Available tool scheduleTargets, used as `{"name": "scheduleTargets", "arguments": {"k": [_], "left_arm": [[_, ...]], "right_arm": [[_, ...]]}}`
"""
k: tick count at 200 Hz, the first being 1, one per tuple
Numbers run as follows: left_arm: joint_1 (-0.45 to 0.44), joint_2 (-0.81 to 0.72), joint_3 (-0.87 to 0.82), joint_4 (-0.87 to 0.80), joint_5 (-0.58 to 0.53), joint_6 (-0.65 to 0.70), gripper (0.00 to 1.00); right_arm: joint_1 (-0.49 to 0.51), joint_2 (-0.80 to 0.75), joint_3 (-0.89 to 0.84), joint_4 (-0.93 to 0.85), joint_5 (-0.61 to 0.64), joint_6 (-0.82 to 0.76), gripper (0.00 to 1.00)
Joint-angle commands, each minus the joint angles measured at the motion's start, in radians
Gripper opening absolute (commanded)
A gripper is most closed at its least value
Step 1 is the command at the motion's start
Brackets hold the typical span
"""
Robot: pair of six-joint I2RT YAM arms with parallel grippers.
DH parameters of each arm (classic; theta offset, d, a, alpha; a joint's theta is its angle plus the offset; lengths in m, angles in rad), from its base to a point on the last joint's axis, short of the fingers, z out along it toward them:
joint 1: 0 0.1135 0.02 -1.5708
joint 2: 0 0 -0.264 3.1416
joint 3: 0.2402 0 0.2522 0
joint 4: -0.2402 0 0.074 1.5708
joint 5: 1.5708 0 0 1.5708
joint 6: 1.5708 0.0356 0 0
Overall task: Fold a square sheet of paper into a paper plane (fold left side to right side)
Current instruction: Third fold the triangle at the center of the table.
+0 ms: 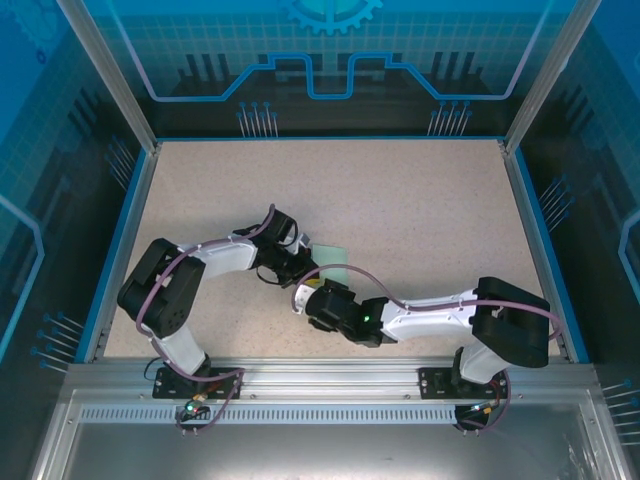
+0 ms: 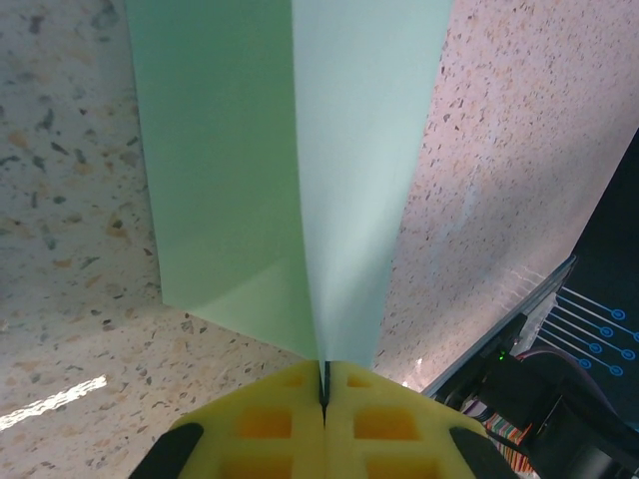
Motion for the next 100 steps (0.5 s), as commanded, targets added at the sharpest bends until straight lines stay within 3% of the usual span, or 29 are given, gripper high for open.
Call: {"name": "scheduleTargets", "arguments": {"k": [1,49,59,74,100], "left_arm": [[-0.004,-0.025,-0.013,-0.009,0.031,-0.002,0.05],[-0.004,-0.023,-0.001,-0.049,0.010,0.038,0.08],[-0.003,-0.030,0.006,-0.072,-0.009,0.058,0.12],[-0.003,-0.044,0.014,-0.125,-0.050,0.096,0.26],[0.025,-0.083,0.021,-0.203,-0.099,0.149,0.37]], "right_arm": [[-0.018,-0.005,0.018,-0.016,-0.007,0.028,0.46],[-0.044,-0.033,0.009,-0.085,-0.118,0.040,0.00],[-0.058,-0.042,0.003,-0.096,-0.158,0.050,0.00],[-0.080,-0.056,-0.006,-0.105,-0.228,0.067,0.00],[-0.111,-0.061,-0.007,-0.127,-0.315,0.089,0.00]]}}
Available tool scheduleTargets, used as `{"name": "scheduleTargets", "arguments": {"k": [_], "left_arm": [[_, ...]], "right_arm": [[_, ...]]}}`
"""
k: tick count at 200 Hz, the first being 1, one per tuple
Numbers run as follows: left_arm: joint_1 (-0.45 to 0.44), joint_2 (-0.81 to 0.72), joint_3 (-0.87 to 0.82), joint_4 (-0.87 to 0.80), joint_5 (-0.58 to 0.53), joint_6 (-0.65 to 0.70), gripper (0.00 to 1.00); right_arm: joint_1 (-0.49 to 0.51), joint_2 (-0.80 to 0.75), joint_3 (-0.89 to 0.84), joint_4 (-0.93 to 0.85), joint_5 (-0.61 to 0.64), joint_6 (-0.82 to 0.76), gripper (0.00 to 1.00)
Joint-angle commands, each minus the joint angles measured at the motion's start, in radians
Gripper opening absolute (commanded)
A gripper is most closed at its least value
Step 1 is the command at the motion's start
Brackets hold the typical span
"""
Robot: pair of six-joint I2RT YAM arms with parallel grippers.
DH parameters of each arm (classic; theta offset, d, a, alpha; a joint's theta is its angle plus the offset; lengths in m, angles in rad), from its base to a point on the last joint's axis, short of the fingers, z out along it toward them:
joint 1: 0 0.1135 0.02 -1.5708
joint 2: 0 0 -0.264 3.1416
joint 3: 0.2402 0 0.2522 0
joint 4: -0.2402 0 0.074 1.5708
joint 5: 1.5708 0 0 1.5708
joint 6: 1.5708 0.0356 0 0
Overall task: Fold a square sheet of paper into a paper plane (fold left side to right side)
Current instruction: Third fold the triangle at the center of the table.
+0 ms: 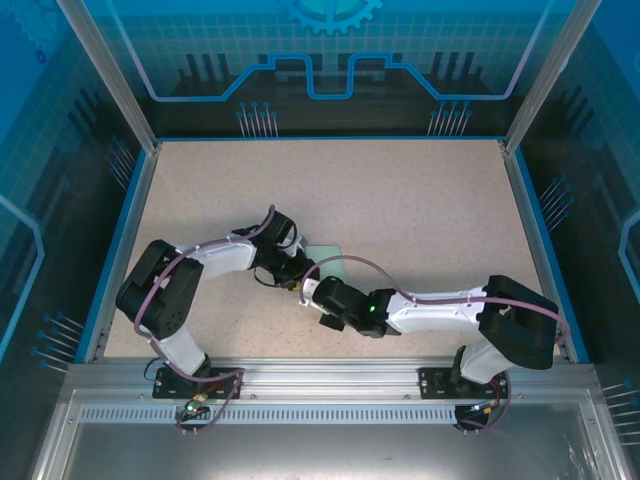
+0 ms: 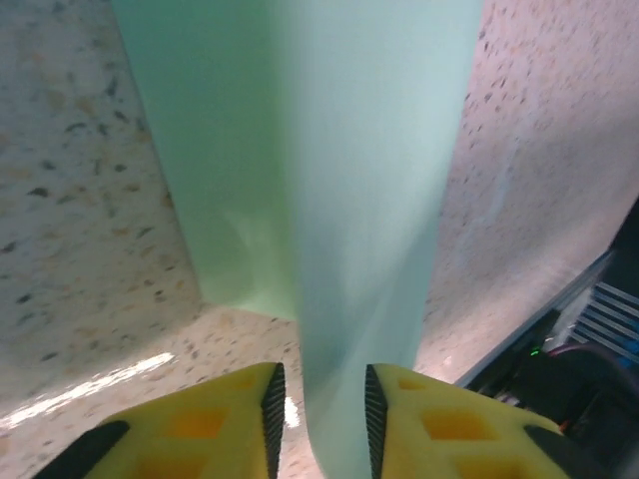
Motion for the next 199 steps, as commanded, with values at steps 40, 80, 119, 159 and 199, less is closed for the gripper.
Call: {"name": "scheduleTargets", "arguments": {"k": [40,80,119,159,199], "left_arm": [[0.060,-0.139,0.027,-0.170,-0.099,0.104,0.45],[0.037,-0.074,0.111,-0.153,-0.105,0.098,0.26],[-0.029,0.114,0.301,-0.210,-0.141,0.142,0.21],[-0.055,0.282,0.421,-0.231,-0.153,0.158,0.19],[-0.069,0.365,0.449,-0.227,-0.154,0.157,0.18]], "right_arm": [[-0.069,-0.007,0.006,-0.063,-0.224,0.057,0.00],[-0.104,0.013,0.027,-0.070,-0.302,0.083,0.00],[-0.130,0.036,0.043,-0.083,-0.354,0.100,0.00],[-0.144,0.043,0.041,-0.070,-0.383,0.129,0.00],[-0.169,0.043,0.041,-0.068,-0.410,0.146,0.00]]}}
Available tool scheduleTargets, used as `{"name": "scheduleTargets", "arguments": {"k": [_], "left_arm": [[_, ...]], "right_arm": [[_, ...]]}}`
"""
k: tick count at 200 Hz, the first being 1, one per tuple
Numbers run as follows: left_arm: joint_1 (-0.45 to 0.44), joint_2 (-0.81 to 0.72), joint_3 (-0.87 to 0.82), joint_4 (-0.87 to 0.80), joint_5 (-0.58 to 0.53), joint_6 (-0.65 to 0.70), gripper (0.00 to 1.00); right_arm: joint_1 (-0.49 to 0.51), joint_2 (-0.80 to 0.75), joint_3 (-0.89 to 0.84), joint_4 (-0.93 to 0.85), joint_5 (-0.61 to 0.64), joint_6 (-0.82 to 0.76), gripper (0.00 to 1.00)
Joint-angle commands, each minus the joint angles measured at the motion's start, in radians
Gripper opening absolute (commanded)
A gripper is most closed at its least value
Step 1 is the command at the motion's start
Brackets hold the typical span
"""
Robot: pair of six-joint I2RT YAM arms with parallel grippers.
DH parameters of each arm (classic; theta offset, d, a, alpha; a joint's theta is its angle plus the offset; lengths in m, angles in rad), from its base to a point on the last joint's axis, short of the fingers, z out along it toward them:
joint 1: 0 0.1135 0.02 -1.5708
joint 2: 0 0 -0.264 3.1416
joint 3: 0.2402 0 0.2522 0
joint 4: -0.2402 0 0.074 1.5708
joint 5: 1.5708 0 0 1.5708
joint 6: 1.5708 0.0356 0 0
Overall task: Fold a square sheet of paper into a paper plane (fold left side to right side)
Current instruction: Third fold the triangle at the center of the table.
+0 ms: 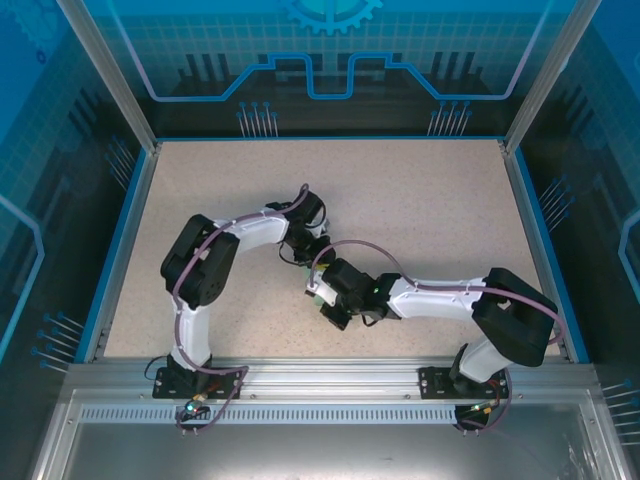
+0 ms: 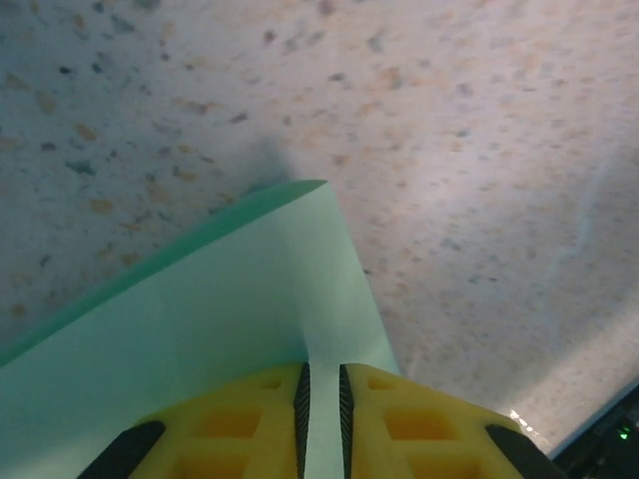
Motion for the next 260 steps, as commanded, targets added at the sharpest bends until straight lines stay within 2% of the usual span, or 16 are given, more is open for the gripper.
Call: {"name": "scheduleTargets", "arguments": {"k": [1,90,175,260], "left_arm": [[-0.010,0.036,0.038,-0.046,-0.014,0.025,0.18],[-0.027,0.083,0.019,-0.027,-0.015,0.027,0.17],[-0.036,0.092,0.018,-0.027,-0.014,0.027,0.16],[-0.045,0.101,0.028,-0.035,-0.015,0.031,0.16]], "right_arm": [[-0.023,0.011,0.020,-0.007,-0.041,0.028,0.00],[-0.142,0.023,0.009,-0.023,-0.090,0.110,0.00],[-0.268,0.049,-0.015,0.009,-0.237,0.143,0.00],[-0.294,0.092,0.002,0.017,-0.237,0.140,0.00]]}}
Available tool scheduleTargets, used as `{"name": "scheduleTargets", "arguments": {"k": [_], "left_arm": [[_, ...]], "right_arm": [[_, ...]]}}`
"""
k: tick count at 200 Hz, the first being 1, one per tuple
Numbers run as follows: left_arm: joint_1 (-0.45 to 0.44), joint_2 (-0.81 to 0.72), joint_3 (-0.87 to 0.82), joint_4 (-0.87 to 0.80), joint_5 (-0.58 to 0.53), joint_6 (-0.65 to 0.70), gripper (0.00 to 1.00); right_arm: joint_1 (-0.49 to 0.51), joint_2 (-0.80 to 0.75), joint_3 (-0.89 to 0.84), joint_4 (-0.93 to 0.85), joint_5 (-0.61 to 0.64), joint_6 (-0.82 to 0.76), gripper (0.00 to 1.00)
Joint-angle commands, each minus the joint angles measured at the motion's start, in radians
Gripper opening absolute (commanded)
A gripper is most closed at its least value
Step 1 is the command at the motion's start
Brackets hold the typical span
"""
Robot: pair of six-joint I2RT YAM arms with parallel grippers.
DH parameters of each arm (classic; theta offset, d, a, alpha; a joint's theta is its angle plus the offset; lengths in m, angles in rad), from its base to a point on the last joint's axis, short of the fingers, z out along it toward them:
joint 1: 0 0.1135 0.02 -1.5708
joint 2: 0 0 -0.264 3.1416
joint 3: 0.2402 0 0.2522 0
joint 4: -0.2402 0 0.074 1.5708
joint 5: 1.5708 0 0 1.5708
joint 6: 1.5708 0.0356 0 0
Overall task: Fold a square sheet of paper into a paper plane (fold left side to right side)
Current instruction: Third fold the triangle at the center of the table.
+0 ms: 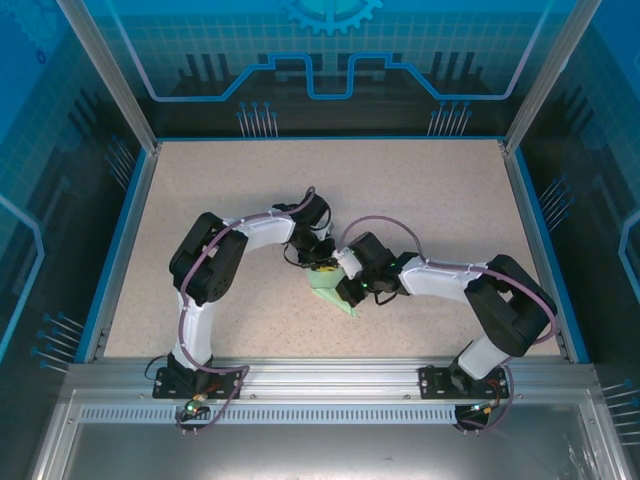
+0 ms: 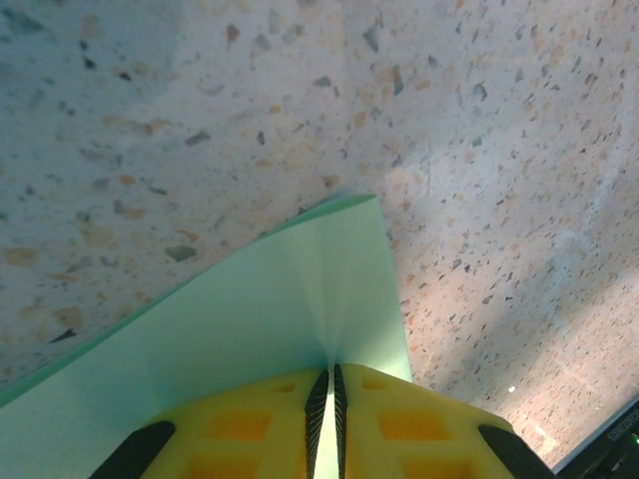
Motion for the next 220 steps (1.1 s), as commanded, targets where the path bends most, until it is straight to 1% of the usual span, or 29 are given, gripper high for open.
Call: {"name": "scheduleTargets", "arguments": {"k": [1,99,135,220], "left_arm": [[-0.024,0.059,-0.005,-0.036,-0.017,0.024,0.16],[-0.026,0.069,-0.001,-0.036,-0.016,0.022,0.16],[-0.026,0.073,0.000,-0.038,-0.015,0.025,0.16],[-0.029,0.071,-0.002,-0.039,-0.018,0.026,0.15]], "right_arm": [[-0.016,0.039,0.009,0.005,-0.006,0.010,0.00],[-0.036,0.045,0.007,0.022,0.003,0.018,0.00],[-0.040,0.029,-0.001,0.042,-0.028,0.015,0.00],[-0.051,0.005,-0.014,0.050,-0.037,0.006,0.00]]}}
